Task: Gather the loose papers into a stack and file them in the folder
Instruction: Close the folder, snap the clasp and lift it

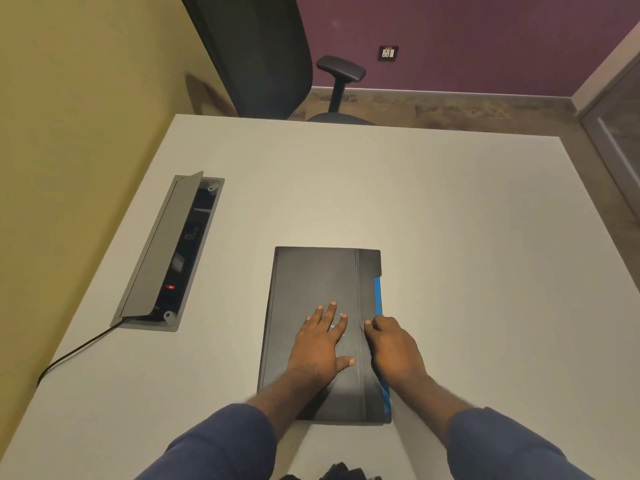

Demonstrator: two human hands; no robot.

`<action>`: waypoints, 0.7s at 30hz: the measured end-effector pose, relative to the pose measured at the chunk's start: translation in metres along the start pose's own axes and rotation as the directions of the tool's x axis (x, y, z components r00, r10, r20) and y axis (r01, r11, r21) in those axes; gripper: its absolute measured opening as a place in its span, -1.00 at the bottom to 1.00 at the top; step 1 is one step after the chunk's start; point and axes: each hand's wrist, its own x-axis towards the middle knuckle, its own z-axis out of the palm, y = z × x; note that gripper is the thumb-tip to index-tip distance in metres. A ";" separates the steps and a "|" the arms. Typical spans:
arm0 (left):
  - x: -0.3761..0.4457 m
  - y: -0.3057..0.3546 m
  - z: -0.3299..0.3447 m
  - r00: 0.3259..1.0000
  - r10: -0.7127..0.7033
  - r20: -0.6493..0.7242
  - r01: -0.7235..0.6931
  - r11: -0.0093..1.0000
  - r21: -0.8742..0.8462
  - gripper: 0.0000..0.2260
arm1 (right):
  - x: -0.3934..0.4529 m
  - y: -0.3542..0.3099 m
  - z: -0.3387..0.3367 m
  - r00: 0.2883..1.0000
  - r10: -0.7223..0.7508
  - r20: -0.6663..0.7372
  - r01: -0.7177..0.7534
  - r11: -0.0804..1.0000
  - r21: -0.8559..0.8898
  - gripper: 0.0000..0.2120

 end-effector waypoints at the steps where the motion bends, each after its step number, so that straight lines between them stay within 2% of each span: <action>1: 0.000 0.000 0.000 1.000 0.000 0.003 0.000 1.000 0.002 -0.24 | 0.000 0.000 0.000 1.000 -0.016 0.006 0.016 1.000 -0.011 -0.71; 15: 0.000 0.001 -0.003 1.000 0.006 0.015 -0.006 1.000 0.028 -0.20 | 0.011 -0.004 -0.012 0.999 0.024 0.045 -0.027 0.998 0.064 -0.79; 17: 0.001 -0.002 -0.005 0.999 0.017 0.031 -0.018 0.999 0.042 -0.17 | 0.012 -0.003 -0.018 0.997 0.040 0.072 -0.048 0.992 0.116 -0.76; 19: -0.001 -0.006 -0.007 0.999 0.023 0.031 -0.024 0.999 0.048 -0.15 | 0.007 -0.001 -0.024 0.994 0.097 0.039 -0.104 0.970 0.220 -0.75; 21: -0.005 -0.013 -0.011 1.000 0.001 -0.013 -0.001 1.000 0.029 -0.15 | -0.004 0.002 -0.025 0.964 0.263 -0.049 -0.224 0.893 0.391 -0.82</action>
